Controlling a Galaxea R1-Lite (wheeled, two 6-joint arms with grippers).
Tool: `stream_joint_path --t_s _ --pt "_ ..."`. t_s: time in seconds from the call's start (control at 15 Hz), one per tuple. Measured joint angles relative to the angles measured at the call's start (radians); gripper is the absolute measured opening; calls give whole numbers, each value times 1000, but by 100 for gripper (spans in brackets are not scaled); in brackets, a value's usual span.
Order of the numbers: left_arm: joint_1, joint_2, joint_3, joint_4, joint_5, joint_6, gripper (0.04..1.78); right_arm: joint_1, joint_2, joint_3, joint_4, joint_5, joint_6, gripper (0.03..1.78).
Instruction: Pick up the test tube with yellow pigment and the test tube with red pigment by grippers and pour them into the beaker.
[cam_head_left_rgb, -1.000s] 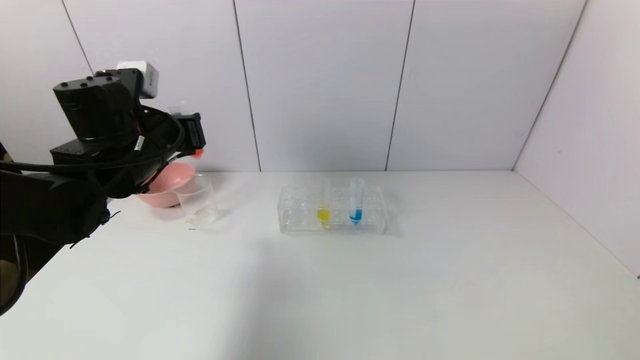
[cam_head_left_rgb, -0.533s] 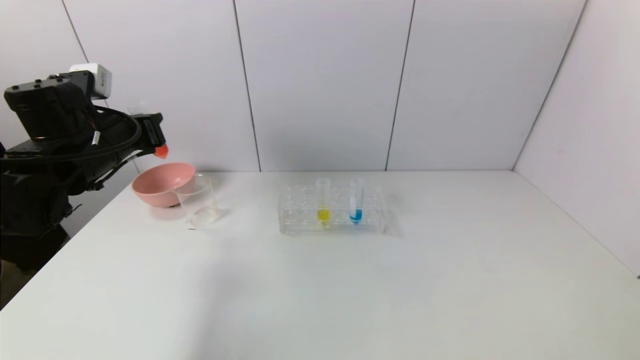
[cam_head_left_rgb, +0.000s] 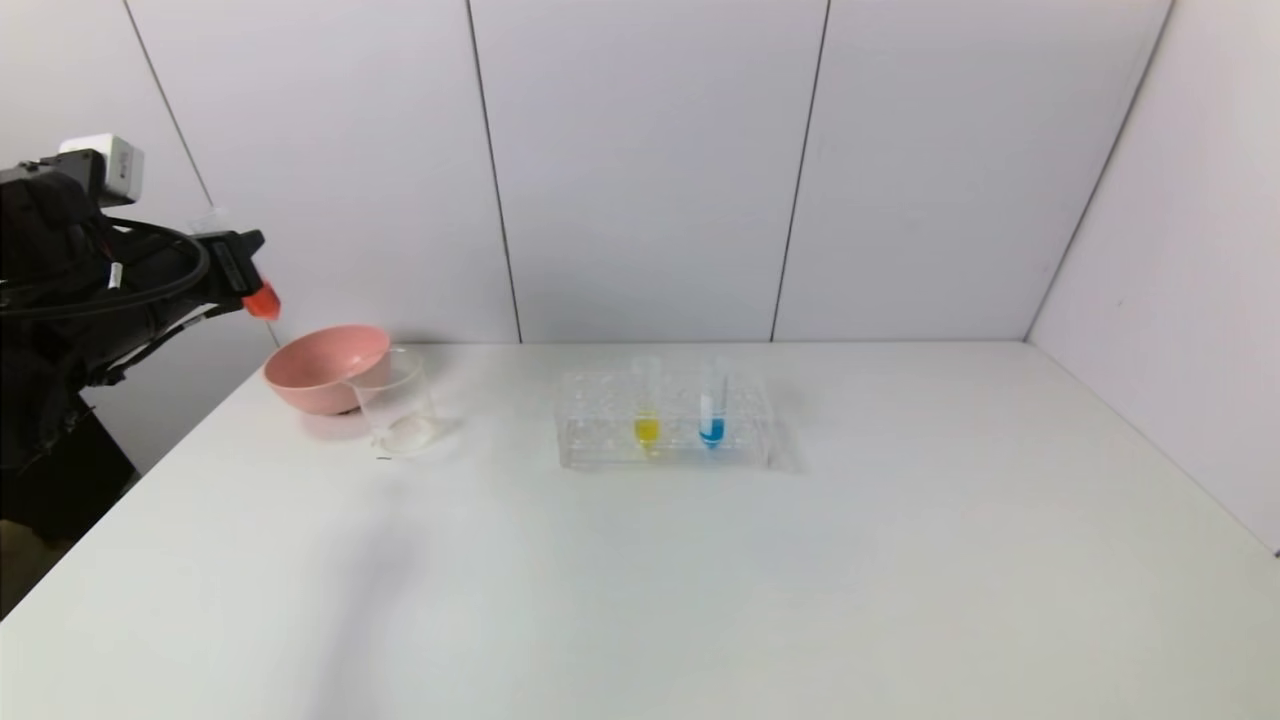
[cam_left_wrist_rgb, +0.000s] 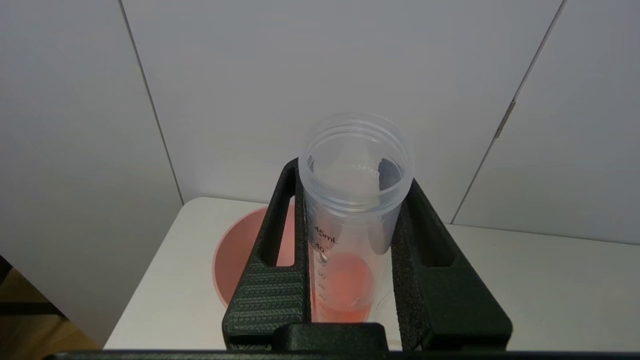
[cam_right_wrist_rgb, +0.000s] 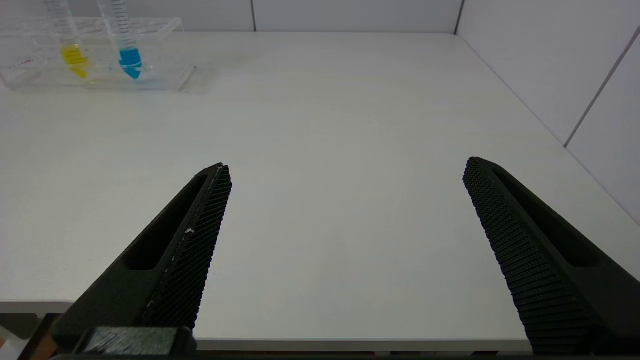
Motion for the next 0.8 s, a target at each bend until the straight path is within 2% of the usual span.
stream_joint_path --t_s 0.2,0.4,0.8 --pt "56 3 0 0 -80 -6 47 0 0 0 0 0 0 170" --pt "93 2 -1 17 -122 -6 47 0 0 0 0 0 0 170" --pt "103 5 -5 25 -125 -5 47 0 0 0 0 0 0 170"
